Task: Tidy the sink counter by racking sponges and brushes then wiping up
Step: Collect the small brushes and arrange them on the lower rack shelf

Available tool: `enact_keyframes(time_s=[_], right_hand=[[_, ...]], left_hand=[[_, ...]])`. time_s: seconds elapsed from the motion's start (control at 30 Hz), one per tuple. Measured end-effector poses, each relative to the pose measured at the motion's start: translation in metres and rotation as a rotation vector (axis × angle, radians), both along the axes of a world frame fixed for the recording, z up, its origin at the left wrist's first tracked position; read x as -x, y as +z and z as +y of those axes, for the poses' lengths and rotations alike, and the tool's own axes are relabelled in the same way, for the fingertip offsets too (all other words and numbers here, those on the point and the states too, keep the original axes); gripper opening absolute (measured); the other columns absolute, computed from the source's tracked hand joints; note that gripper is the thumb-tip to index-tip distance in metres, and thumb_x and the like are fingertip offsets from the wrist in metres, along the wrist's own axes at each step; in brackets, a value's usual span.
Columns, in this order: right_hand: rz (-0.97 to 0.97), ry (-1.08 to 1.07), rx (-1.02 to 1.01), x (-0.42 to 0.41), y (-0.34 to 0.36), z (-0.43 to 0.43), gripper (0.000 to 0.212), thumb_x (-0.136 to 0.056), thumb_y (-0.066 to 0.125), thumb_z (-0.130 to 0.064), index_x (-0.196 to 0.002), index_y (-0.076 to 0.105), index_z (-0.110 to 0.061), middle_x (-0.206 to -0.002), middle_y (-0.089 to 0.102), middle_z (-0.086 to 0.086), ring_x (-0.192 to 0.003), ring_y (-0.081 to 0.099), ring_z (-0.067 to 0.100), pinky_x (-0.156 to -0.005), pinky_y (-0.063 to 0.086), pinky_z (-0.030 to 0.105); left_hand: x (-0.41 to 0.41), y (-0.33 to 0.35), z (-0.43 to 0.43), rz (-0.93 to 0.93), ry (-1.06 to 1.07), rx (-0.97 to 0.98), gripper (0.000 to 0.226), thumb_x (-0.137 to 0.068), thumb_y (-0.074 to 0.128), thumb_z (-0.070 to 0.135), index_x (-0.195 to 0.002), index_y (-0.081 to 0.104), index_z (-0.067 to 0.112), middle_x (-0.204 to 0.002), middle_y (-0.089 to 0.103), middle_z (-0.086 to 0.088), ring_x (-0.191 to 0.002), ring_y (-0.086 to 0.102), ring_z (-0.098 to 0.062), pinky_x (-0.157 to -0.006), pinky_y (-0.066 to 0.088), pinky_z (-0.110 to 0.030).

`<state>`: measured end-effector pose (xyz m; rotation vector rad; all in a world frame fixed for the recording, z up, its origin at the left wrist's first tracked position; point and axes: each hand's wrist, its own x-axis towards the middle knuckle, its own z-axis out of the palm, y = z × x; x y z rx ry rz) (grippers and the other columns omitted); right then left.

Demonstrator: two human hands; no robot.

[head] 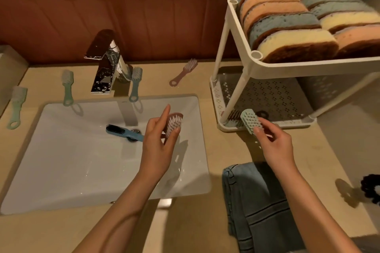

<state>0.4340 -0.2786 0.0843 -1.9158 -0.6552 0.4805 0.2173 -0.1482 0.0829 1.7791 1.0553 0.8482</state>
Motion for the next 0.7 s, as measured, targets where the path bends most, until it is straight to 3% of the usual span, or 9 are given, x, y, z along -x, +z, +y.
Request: enact_keyframes(time_s=[0.13,0.23,0.37,0.5,0.7], right_hand=[[-0.064,0.051,0.079,-0.030,-0.008,0.011,0.032,-0.089,0.060,-0.016,-0.120,0.060,-0.011,-0.106,0.061,0.002,-0.097,0.057,0.015,-0.080,0.044,0.020],[-0.116,0.053,0.152,-0.049,-0.011,0.026,0.031,-0.088,0.061,-0.017,-0.117,0.058,-0.009,-0.106,0.062,0.004,-0.099,0.057,0.018,-0.085,0.046,0.030],[-0.198,0.139,0.248,-0.068,-0.010,0.047,0.025,-0.090,0.057,-0.015,-0.115,0.059,-0.013,-0.106,0.064,0.011,-0.099,0.059,0.027,-0.087,0.051,0.041],[-0.299,0.249,0.323,-0.080,-0.008,0.072,0.023,-0.091,0.055,-0.015,-0.112,0.061,-0.012,-0.117,0.063,0.011,-0.110,0.056,0.029,-0.095,0.044,0.039],[-0.344,0.404,0.429,-0.087,-0.019,0.102,0.022,-0.090,0.055,-0.011,-0.110,0.065,-0.009,-0.118,0.064,0.013,-0.112,0.055,0.031,-0.101,0.039,0.040]], left_hand=[[-0.013,0.005,-0.003,-0.060,0.063,0.085,0.055,-0.089,0.058,0.016,-0.140,0.039,0.025,-0.105,0.054,0.014,-0.093,0.055,-0.002,-0.074,0.044,-0.002],[-0.017,0.007,-0.003,-0.128,0.162,0.157,0.041,-0.088,0.060,0.013,-0.124,0.047,0.027,-0.088,0.056,0.005,-0.083,0.056,-0.008,-0.067,0.046,-0.006],[-0.018,0.004,-0.006,-0.249,0.290,0.369,0.024,-0.090,0.058,0.018,-0.112,0.050,0.023,-0.089,0.062,0.002,-0.085,0.061,-0.011,-0.076,0.053,-0.029],[-0.019,0.002,-0.012,-0.364,0.387,0.561,0.024,-0.091,0.056,0.021,-0.113,0.049,0.021,-0.089,0.063,0.003,-0.088,0.061,-0.012,-0.077,0.051,-0.032],[-0.022,0.002,-0.018,-0.411,0.391,0.683,0.027,-0.093,0.054,0.019,-0.119,0.049,0.016,-0.090,0.064,0.000,-0.087,0.062,-0.013,-0.073,0.050,-0.027]])
